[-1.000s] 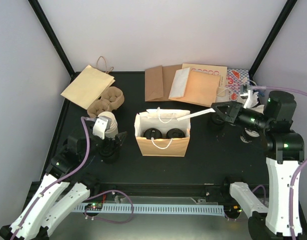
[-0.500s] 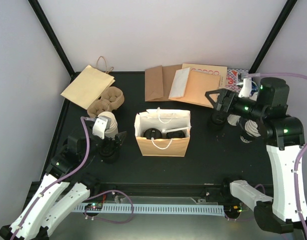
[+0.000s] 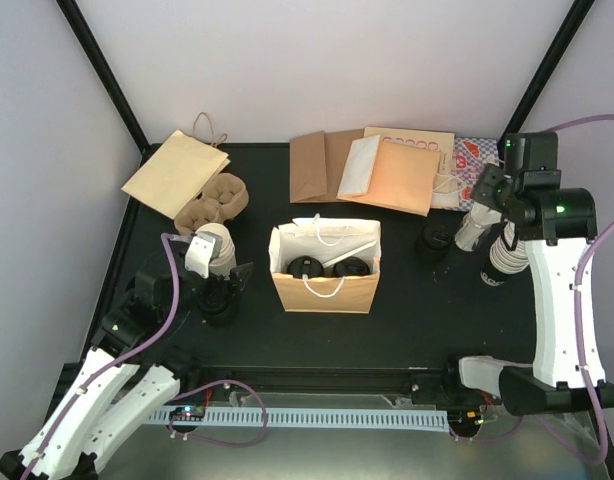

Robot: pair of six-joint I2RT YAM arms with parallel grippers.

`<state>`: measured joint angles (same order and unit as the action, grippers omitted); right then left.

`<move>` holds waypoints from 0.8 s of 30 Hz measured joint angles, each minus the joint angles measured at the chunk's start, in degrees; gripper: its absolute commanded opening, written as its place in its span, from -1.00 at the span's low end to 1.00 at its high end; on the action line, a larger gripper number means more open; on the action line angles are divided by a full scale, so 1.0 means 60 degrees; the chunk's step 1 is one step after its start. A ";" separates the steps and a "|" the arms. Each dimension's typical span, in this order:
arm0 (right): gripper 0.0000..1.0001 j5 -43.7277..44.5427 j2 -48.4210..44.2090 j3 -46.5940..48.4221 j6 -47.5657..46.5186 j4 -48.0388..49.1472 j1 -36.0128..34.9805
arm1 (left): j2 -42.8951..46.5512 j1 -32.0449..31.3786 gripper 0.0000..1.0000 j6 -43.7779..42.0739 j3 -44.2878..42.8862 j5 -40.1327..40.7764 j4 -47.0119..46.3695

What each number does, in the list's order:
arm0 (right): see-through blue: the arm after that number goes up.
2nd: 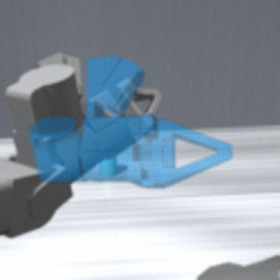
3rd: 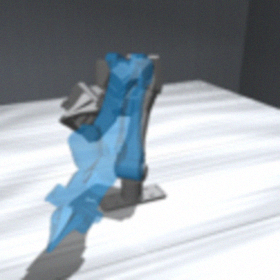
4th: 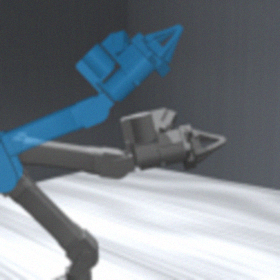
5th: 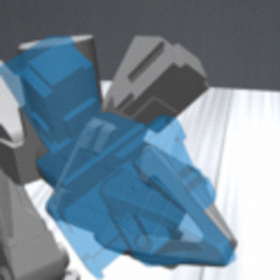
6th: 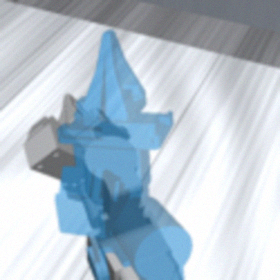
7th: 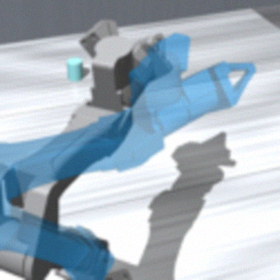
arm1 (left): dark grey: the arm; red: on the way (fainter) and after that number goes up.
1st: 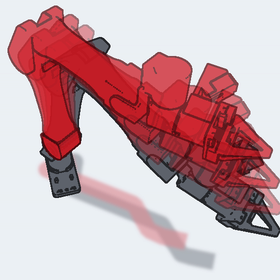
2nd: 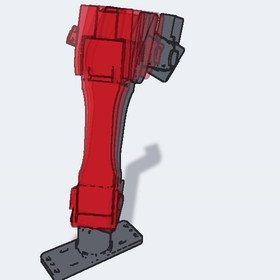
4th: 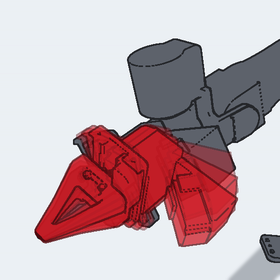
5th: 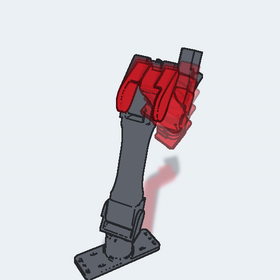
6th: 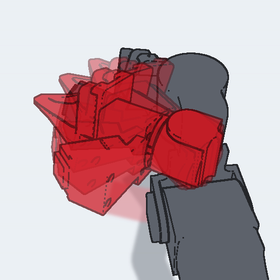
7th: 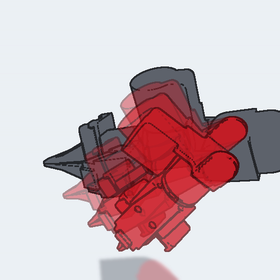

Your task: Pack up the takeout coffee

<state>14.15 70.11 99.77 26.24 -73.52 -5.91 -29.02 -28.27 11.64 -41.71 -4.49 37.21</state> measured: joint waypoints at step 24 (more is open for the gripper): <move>-0.14 0.1231 0.1417 -0.0929 0.0211 0.0466 0.2867 | 0.0029 0.0000 0.98 0.0000 0.0000 0.0040 -0.0004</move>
<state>21.54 78.61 94.19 27.51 -70.72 11.29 -28.84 -28.27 11.64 -41.71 -4.25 37.19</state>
